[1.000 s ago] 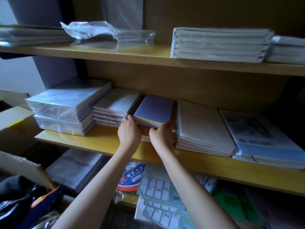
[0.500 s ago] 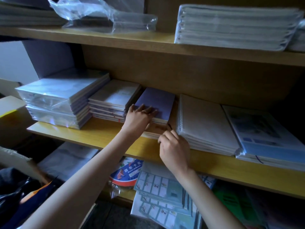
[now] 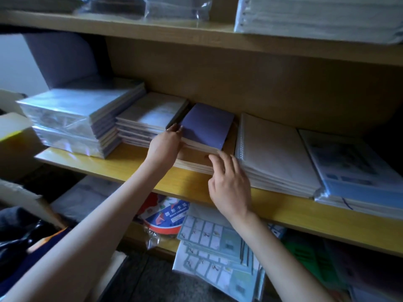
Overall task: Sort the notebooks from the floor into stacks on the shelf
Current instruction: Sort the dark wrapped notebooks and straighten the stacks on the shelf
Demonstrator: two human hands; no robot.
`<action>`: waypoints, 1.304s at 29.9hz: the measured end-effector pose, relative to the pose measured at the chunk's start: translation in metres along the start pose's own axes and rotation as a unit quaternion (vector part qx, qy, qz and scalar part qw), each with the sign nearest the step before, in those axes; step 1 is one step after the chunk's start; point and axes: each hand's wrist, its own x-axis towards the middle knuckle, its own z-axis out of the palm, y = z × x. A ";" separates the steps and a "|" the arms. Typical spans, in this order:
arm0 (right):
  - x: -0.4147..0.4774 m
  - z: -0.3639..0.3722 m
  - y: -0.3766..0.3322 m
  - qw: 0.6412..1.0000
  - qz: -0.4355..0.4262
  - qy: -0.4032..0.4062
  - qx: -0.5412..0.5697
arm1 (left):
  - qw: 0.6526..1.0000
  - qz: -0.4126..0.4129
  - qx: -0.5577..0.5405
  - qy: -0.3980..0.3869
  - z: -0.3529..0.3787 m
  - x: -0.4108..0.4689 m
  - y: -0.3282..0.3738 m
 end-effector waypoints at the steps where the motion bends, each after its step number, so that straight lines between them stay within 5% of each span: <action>1: 0.000 0.000 -0.007 1.000 0.019 -0.018 0.014 | 1.000 -0.002 -0.012 0.001 -0.002 0.001 0.000; 4: 0.018 -0.012 -0.033 0.977 0.131 -0.078 0.152 | 0.999 -0.003 -0.039 0.020 -0.007 0.003 0.000; 6: 0.046 -0.019 -0.040 0.925 0.251 -0.131 0.252 | 0.998 0.003 -0.045 0.041 -0.005 -0.001 -0.003; 8: 0.072 -0.014 -0.040 0.894 0.325 -0.192 0.242 | 0.995 0.012 -0.066 0.073 0.001 -0.008 -0.005; 12: 0.090 0.009 -0.041 0.904 0.351 -0.204 0.136 | 0.985 0.014 -0.122 0.124 0.020 -0.017 -0.010; 22: 0.077 0.034 -0.033 0.944 0.290 -0.143 0.066 | 0.968 0.011 -0.171 0.181 0.028 -0.013 -0.016; 28: 0.048 0.035 -0.028 0.999 0.019 0.030 -0.040 | 0.964 -0.008 -0.199 0.174 0.021 -0.018 -0.012; 37: 0.045 0.031 -0.028 0.993 0.062 -0.074 -0.064 | 0.982 -0.027 -0.152 0.109 0.007 -0.020 -0.004; 39: 0.044 0.033 -0.025 0.995 0.051 -0.075 -0.041 | 0.977 -0.034 -0.135 0.165 0.002 -0.034 0.000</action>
